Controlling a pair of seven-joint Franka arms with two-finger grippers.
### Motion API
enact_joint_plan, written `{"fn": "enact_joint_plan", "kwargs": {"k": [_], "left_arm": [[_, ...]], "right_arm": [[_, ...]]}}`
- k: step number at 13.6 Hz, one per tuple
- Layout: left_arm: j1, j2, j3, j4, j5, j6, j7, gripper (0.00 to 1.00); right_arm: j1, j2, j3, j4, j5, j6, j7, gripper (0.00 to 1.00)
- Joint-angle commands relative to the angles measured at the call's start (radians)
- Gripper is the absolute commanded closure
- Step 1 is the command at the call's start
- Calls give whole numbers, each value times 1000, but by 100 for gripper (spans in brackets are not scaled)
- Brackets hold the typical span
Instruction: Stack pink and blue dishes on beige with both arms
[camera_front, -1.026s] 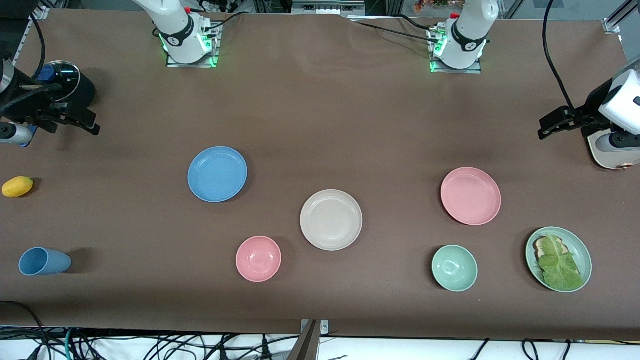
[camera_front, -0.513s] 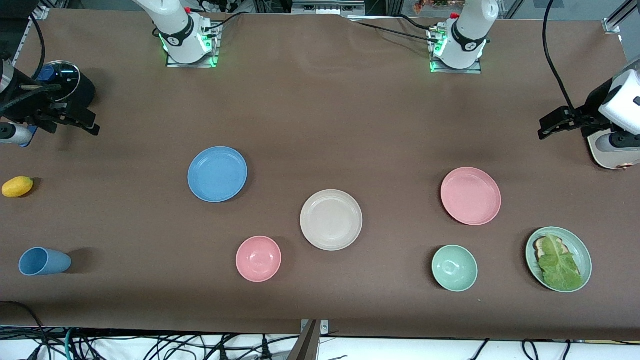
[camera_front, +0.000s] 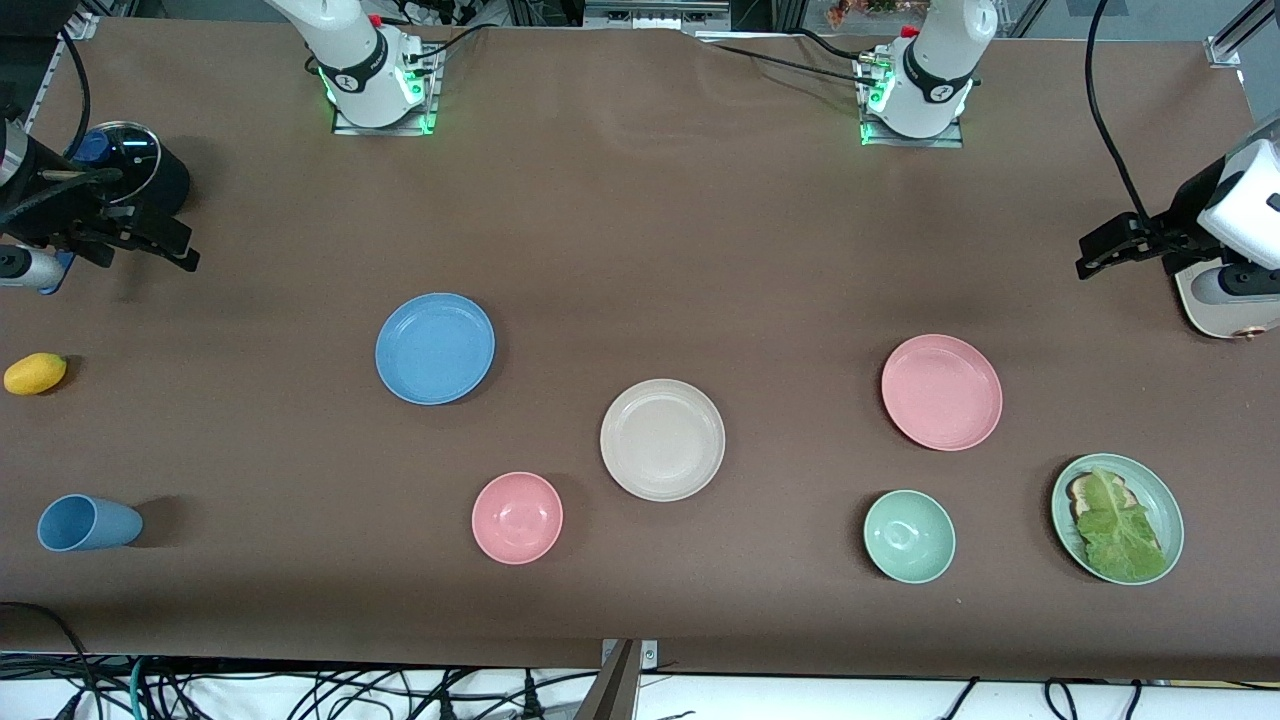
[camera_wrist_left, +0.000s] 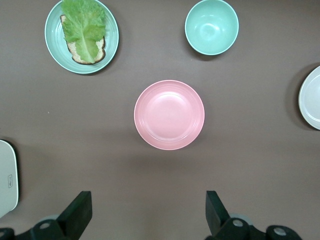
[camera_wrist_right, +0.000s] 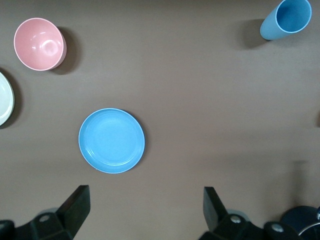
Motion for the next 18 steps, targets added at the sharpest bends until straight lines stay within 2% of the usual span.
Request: {"fn": "enact_joint_plan", "kwargs": {"k": [1,18], "left_arm": [[-2,0,-3,13,13,-13,13,0],[-2,1,-3,13,15,-27,13,0]], "right_arm": [[-10,5,6,14,10,2,7,0],[-10,6,6,16,12,22,5,0]]}}
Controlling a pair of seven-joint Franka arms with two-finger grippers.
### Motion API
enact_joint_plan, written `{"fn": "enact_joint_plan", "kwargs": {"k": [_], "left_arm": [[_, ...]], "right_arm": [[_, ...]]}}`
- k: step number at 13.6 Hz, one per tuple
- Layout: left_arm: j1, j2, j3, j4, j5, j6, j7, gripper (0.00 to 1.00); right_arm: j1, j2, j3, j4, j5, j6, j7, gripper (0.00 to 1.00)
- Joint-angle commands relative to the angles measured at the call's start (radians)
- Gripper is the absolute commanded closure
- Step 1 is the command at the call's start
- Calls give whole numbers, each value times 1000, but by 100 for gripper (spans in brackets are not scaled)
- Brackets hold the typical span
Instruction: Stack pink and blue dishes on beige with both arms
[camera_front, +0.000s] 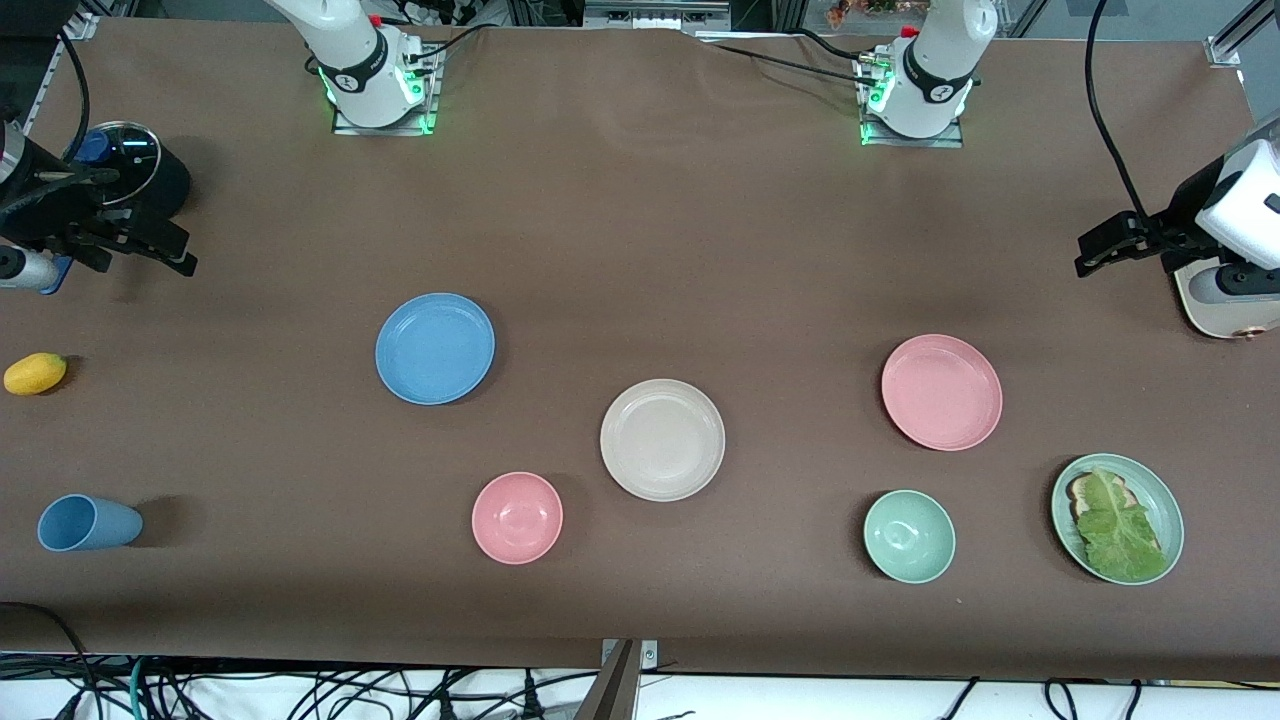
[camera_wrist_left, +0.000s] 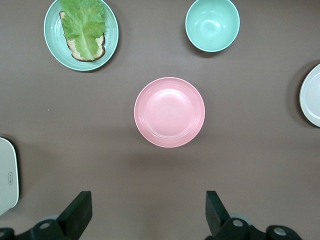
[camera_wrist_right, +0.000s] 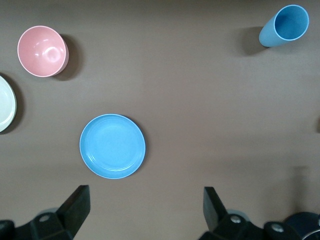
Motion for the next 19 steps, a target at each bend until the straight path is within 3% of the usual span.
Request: {"fn": "enact_joint_plan", "kwargs": {"k": [1,9,12,14,16,19], "left_arm": [[-2,0,-3,13,16,-16,13,0],[-3,12,-1,14,25,-21,9,0],[9,94,6,16,21,-12,6,0],[17,223,20,17,25,-16,1,0],[20,243,20,17,38,-12,1,0],[43,353,20,17,39,22,-2,0]], "right_arm": [[-10,6,7,16,12,-1,5,0],[-10,14,6,16,13,12,-12,0],[-11,17,6,16,7,13,-12,0],[-10,31,6,16,6,24,-12,0],[-8,31,7,16,9,27,-12,0],[-10,32,6,16,10,27,-12,0]]}}
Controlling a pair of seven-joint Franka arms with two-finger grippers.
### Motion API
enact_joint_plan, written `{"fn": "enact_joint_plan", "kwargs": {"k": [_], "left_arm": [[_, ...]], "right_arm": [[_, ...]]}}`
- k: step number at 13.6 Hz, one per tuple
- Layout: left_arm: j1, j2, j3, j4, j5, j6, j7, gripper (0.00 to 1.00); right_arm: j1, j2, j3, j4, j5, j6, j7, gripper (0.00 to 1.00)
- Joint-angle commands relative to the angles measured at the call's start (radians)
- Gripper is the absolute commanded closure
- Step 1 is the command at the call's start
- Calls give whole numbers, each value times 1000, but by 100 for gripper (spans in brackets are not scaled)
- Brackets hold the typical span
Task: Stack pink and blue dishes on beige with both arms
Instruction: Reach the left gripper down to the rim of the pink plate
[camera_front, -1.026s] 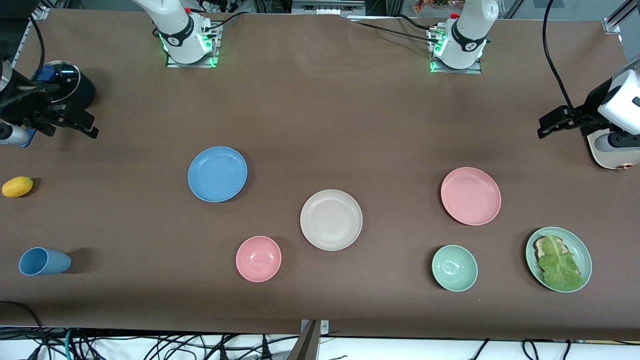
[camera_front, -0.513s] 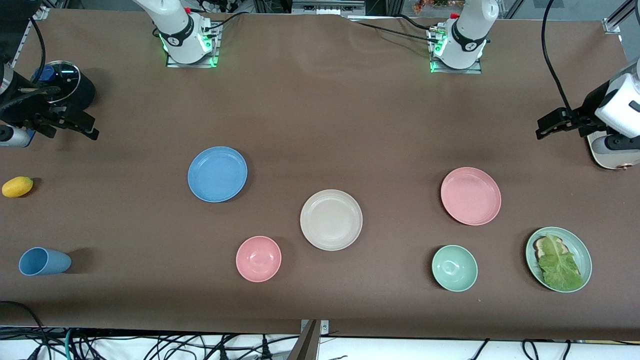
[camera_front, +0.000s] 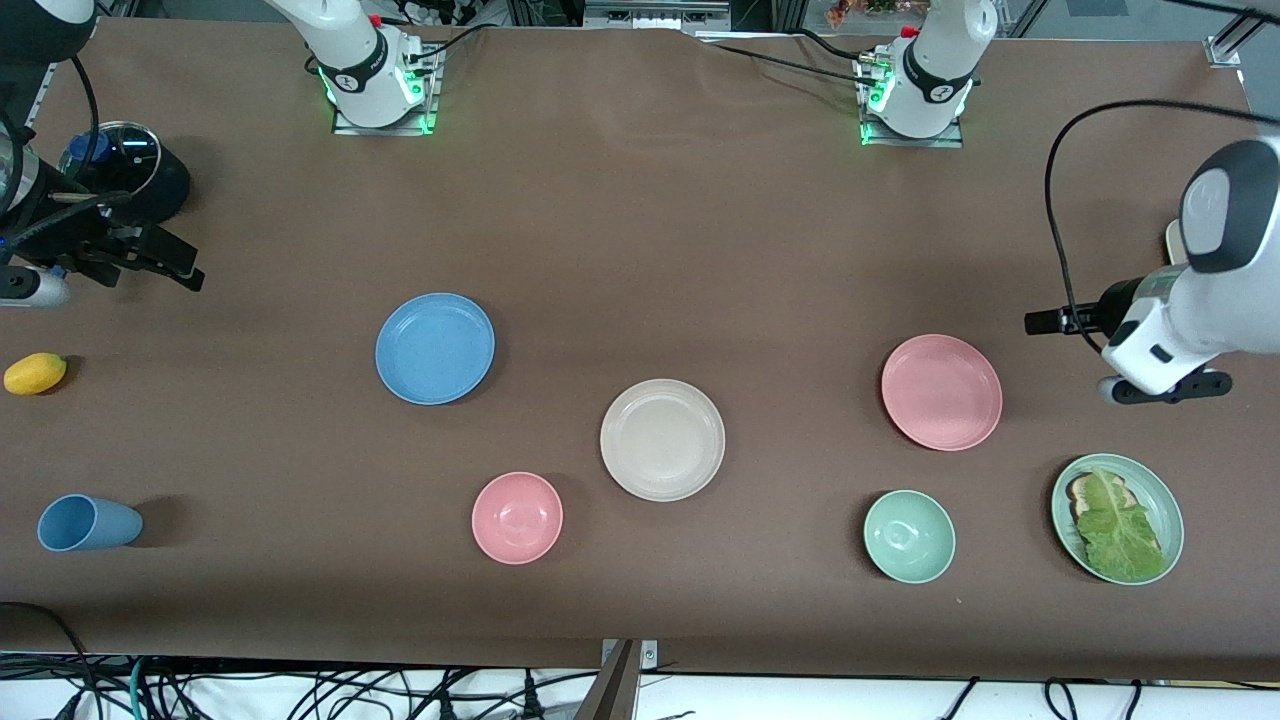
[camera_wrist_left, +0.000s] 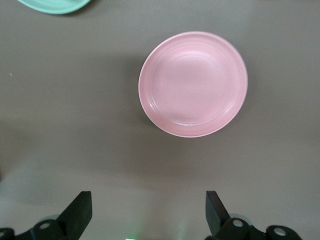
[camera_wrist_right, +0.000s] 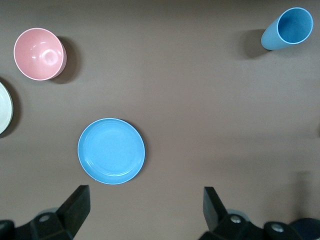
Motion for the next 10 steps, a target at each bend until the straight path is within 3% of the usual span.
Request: {"fn": "enact_joint_plan", "kwargs": {"k": [1,3,10], "left_arm": [[19,82,-3,15,31,51,-1,0],[75,108,-8,-31,37,157,15,0],[82,105,-15,-357,73,643,19,0]], "right_arm": [[-10,3,6,19,12,-2,-10,0],[-7,3,7,19,12,-2,-9,0],[-2,23,7,33,16,47,-9,0]]}}
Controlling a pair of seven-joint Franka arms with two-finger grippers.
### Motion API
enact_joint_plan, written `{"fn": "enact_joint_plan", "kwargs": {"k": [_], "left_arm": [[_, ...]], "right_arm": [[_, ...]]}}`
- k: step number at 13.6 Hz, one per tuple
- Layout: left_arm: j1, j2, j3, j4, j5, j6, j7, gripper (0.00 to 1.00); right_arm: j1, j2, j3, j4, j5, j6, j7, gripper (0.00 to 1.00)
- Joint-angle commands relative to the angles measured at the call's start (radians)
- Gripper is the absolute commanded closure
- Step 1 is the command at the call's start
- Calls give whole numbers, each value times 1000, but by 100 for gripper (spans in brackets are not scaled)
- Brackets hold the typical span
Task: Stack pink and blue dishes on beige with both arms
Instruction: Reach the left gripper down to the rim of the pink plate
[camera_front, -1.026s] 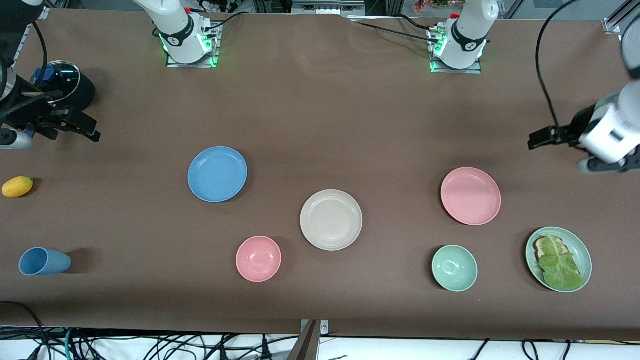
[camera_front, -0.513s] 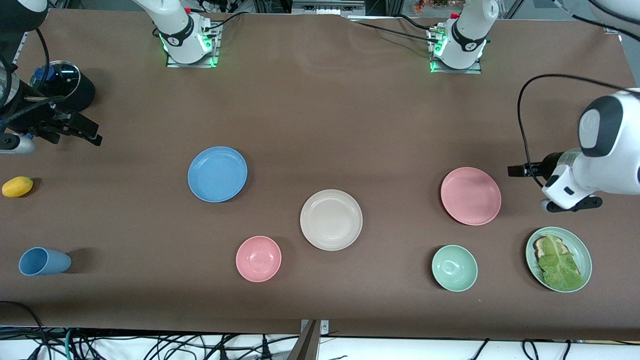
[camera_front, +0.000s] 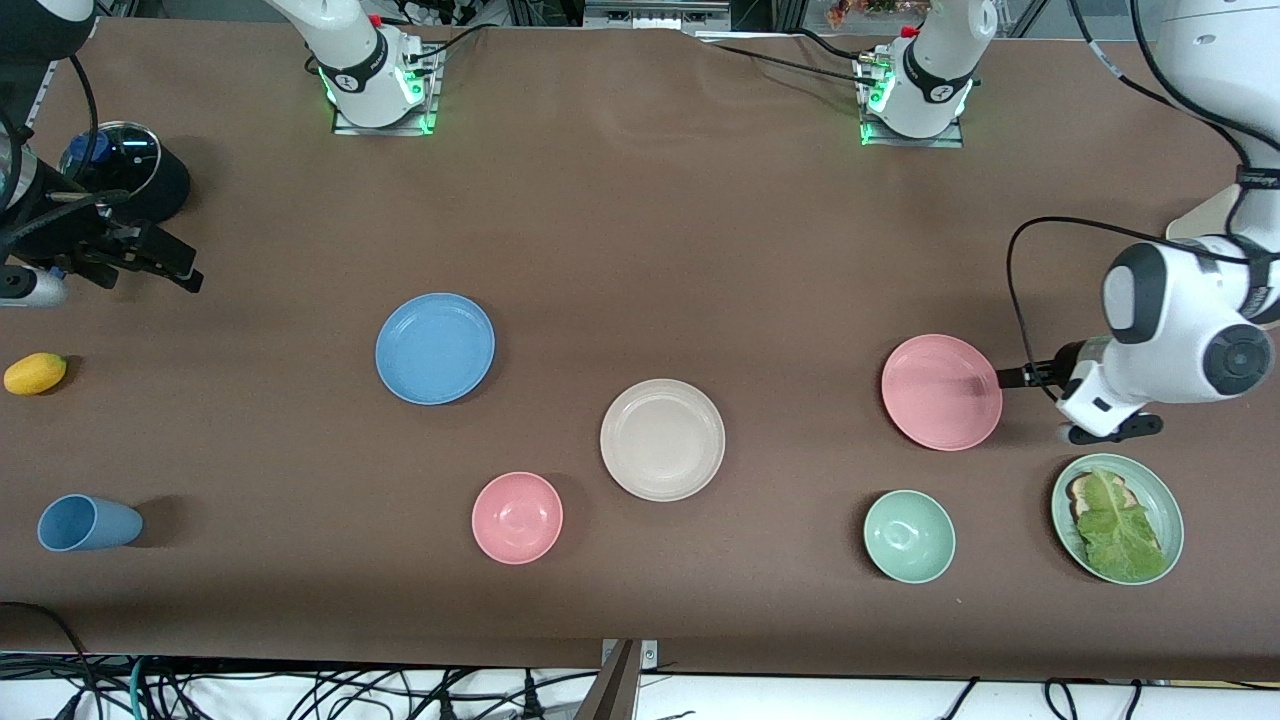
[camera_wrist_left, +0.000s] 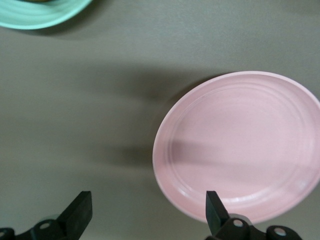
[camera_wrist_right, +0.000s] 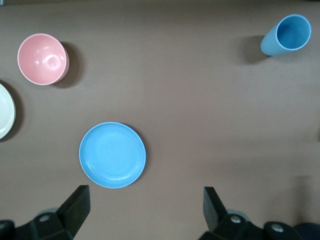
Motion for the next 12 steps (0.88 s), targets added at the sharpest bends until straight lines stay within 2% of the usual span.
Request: {"fn": "enact_joint_plan", "kwargs": {"k": [1,3,6,7,8,9,10,12], "left_arm": [[8,-23,-4,-130,44,178,10,0],[9,-1,-4,-153,49,223,10,0],[15,40,-4,-145,49,225,10,0],[18,42,-4,-142,49,225,10,14],[17,43,-4,-142,46,225,6,49],[18,43,-4,-142,45,224,3,76],[19,45,-4,-141,45,223,-3,97],[17,49,-4,-133,42,217,-10,100]], "right_arm": [[-5,23,5,26,16,26,-7,0],[-11,35,5,26,13,26,-9,0],[-11,37,5,26,15,26,8,0],[-10,39,5,26,15,26,7,0],[-11,39,5,26,16,24,7,0],[-8,39,5,23,12,26,7,0],[-1,57,5,23,4,27,7,0],[-1,129,5,26,10,50,7,0]]}}
